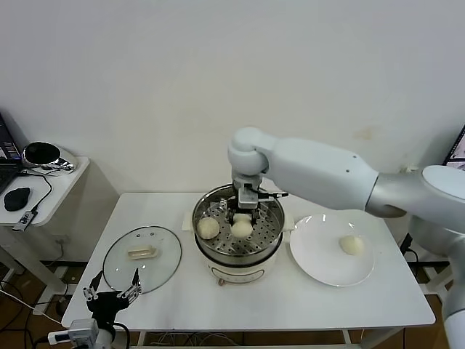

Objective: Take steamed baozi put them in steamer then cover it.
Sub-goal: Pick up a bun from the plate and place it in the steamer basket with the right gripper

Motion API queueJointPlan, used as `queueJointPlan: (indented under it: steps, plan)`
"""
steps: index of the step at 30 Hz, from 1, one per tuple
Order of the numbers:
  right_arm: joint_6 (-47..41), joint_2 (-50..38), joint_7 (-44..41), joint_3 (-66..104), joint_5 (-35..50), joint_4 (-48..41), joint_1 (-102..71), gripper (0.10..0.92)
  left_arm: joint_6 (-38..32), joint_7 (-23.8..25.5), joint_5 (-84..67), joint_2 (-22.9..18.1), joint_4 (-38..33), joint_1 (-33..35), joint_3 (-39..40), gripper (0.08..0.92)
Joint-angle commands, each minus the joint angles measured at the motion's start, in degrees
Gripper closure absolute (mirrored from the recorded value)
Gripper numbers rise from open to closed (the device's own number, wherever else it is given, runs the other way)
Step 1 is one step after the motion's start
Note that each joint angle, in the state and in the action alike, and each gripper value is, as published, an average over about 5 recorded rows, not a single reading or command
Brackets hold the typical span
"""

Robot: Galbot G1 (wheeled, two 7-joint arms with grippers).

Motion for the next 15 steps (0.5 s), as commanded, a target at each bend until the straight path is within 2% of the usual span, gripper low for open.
queueJointPlan:
  steps: [1, 15]
  plan:
    - [0.26, 0.64, 0.37, 0.07, -1.93, 1.29, -3.04, 0.482, 0.01, 0.02, 0.02, 0.01, 0.48, -0.25, 0.20, 0.177]
    - [0.43, 1.47, 2.07, 1.44, -4.57, -0.90, -5.84, 0.482, 0.00, 0.02, 0.04, 0.01, 0.80, -0.20, 0.24, 0.177]
